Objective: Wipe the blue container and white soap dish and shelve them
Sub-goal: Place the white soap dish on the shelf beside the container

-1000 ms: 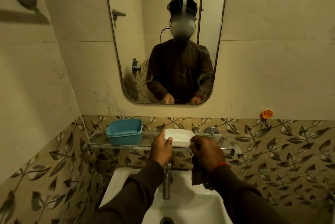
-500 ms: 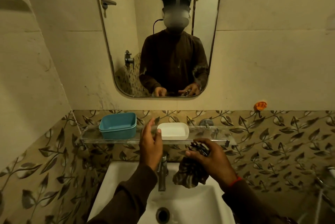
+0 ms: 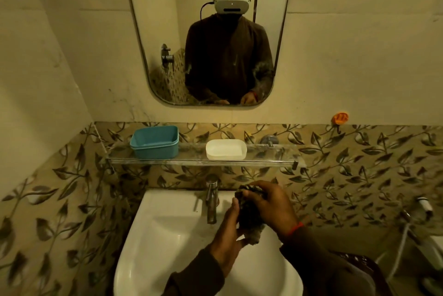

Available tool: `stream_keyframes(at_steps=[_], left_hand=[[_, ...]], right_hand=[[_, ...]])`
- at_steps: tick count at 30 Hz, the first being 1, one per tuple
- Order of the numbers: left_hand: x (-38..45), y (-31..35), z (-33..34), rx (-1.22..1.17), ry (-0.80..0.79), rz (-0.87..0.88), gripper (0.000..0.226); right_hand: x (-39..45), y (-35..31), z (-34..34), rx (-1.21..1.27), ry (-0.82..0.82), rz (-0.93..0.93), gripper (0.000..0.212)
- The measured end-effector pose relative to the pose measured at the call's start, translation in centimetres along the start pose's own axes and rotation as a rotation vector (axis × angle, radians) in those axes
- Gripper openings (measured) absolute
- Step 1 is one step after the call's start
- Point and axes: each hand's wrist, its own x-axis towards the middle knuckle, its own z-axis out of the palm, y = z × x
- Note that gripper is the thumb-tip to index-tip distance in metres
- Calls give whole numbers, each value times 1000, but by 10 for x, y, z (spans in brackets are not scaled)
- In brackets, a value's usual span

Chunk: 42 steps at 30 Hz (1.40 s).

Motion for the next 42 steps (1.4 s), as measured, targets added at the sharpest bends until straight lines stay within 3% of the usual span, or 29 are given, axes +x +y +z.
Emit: stream_keyframes(at_steps=[5, 7, 10, 12, 14, 17, 21, 23, 26, 27, 28, 31, 32, 37, 42], left_hand=[[4, 5, -2, -306, 87, 63, 81], [4, 8, -10, -333, 52, 70, 85], [4, 7, -16, -291, -11, 148, 70], [-1, 10, -15, -222, 13, 171, 70], [-6, 18, -15, -166, 36, 180, 68], [-10, 36, -27, -92, 32, 179, 64], [-9, 60, -39, 79, -35, 55, 49], [-8, 65, -42, 273, 52, 67, 42], [-1, 62, -59, 709, 319, 246, 45], [0, 58, -65, 733, 356, 268, 48], [1, 55, -72, 675, 340, 222, 52], [-4, 45, -86, 172, 118, -122, 55], [-4, 41, -90, 33, 58, -149, 53], [5, 33, -120, -199, 186, 4, 46], [24, 37, -152, -308, 313, 53, 35]], right_hand=[[-26, -18, 16, 621, -180, 198, 11], [-27, -19, 13, 692, -169, 219, 16], [-21, -16, 8, 543, -69, 103, 11], [-14, -11, 6, 292, 25, -44, 9], [-8, -3, 0, 231, 7, -93, 18], [-6, 12, -1, 548, -308, 151, 48], [-11, 32, 19, 838, -664, 534, 62], [-13, 28, 28, 997, -637, 538, 51], [-12, 19, 34, 1062, -459, 448, 41], [-10, 16, 35, 1066, -423, 433, 39], [-9, 14, 38, 1084, -411, 429, 36], [-4, 10, 49, 1098, -428, 436, 29], [-3, 8, 54, 1062, -430, 424, 29], [13, 0, 94, 621, -326, 275, 24], [38, -9, 126, 571, -401, 313, 26]])
